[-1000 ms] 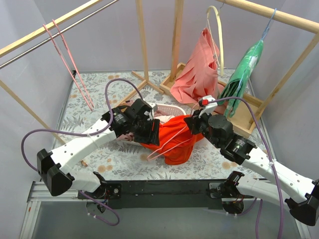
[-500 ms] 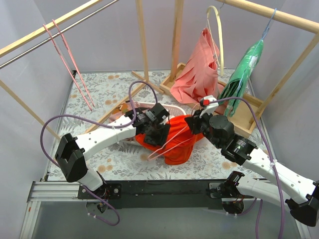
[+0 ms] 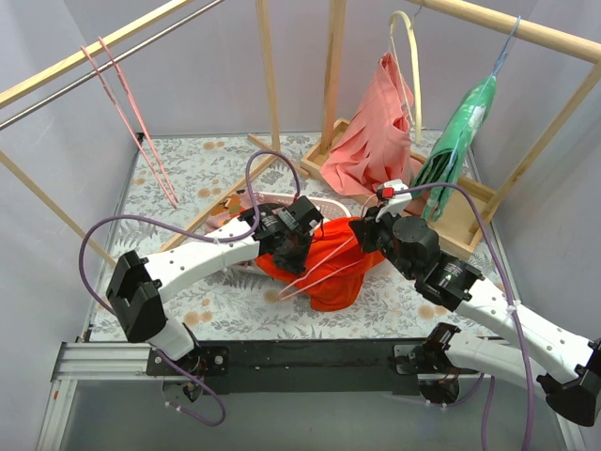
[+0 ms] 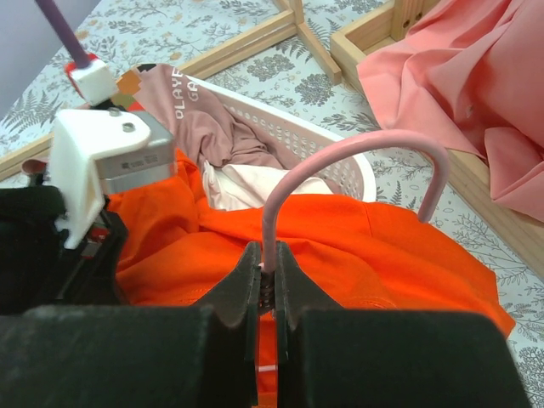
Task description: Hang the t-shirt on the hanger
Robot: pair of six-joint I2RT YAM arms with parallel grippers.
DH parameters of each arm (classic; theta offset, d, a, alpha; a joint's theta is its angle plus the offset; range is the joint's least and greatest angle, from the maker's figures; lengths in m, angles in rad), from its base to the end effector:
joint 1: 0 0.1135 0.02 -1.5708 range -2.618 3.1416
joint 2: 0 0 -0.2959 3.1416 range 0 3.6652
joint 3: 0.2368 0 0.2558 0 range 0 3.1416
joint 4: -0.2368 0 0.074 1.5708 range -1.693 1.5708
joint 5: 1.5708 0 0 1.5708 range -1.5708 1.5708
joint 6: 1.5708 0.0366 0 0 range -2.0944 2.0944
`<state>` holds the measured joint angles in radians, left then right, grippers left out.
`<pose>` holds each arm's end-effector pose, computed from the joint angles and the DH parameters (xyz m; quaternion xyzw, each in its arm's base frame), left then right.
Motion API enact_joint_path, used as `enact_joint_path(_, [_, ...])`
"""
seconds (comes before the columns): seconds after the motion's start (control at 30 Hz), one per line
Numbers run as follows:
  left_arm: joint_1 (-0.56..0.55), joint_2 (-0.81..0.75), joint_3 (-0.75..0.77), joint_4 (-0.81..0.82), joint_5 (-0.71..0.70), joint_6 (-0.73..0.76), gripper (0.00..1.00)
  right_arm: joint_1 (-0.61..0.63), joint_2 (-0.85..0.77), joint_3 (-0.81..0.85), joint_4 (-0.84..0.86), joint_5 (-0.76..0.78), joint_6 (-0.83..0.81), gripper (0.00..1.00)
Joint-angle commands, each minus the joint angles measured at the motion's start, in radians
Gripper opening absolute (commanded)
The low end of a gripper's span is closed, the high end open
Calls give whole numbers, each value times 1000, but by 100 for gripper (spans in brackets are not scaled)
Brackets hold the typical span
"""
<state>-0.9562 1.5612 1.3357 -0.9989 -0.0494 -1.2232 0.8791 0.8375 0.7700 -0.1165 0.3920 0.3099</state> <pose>0.1805 -0.2526 0.3083 -0.1353 0.9754 -0.1415 0.1013 0.1256 0.1298 0.3567 -0.0923 0.7590 0.2271 0.6032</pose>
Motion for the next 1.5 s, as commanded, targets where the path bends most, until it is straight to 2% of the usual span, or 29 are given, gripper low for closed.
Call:
enact_joint_path(0.0, [7,-90,43,-30,-4,13,3,3,15,54,9,62,-15,1])
enact_joint_path(0.03, [11,-99,31,-33,6,13,0,4,21,63,-1,100,-9,1])
enact_joint_path(0.23, [114,-226,-55,8,204,19,0,4,54,118,-61,254,29,1])
enact_joint_path(0.37, [187,-279,-76,-7,287,42,0,4,75,153,-97,327,75,1])
enact_joint_path(0.57, [212,-317,-67,-50,342,56,0,3,106,183,-103,409,81,1])
enact_joint_path(0.8, [237,-336,2,-95,352,42,0,4,112,189,-101,450,67,1])
enact_joint_path(0.97, [247,-313,109,-127,356,33,0,3,104,190,-98,479,69,1])
enact_joint_path(1.47, [264,-326,214,-250,393,59,0,3,138,248,-101,584,81,1])
